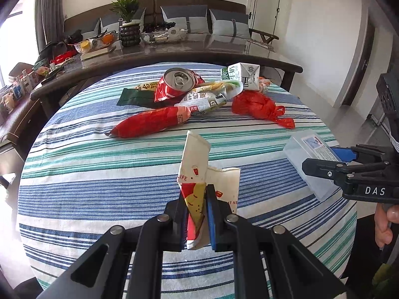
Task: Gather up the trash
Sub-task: 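Carry the wrapper and plastic box over the blue wastebasket with both tools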
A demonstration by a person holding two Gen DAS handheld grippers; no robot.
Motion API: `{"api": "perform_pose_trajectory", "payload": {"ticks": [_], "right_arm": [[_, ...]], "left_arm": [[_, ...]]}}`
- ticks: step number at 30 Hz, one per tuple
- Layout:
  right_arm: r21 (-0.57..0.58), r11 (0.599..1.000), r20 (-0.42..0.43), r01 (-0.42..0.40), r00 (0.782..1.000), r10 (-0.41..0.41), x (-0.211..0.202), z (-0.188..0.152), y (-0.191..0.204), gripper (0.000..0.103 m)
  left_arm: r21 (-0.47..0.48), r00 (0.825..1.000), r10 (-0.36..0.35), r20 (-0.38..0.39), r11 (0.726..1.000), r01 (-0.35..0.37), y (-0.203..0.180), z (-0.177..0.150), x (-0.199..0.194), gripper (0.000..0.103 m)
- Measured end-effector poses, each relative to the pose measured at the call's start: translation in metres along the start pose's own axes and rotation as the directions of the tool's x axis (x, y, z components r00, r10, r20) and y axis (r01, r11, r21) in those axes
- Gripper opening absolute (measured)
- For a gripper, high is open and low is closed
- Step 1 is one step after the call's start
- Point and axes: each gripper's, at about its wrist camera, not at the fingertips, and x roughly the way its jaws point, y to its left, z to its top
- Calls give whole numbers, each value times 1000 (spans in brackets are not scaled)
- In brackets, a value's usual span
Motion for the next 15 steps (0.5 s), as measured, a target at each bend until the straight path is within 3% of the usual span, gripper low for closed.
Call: {"api": "perform_pose_trajectory", "payload": {"ticks": [15], "right_arm": [[3, 999, 38, -32, 999, 32, -17, -13, -11, 65]], "left_arm": [[52, 999, 29, 35, 998, -31, -20, 1, -9, 13]]}}
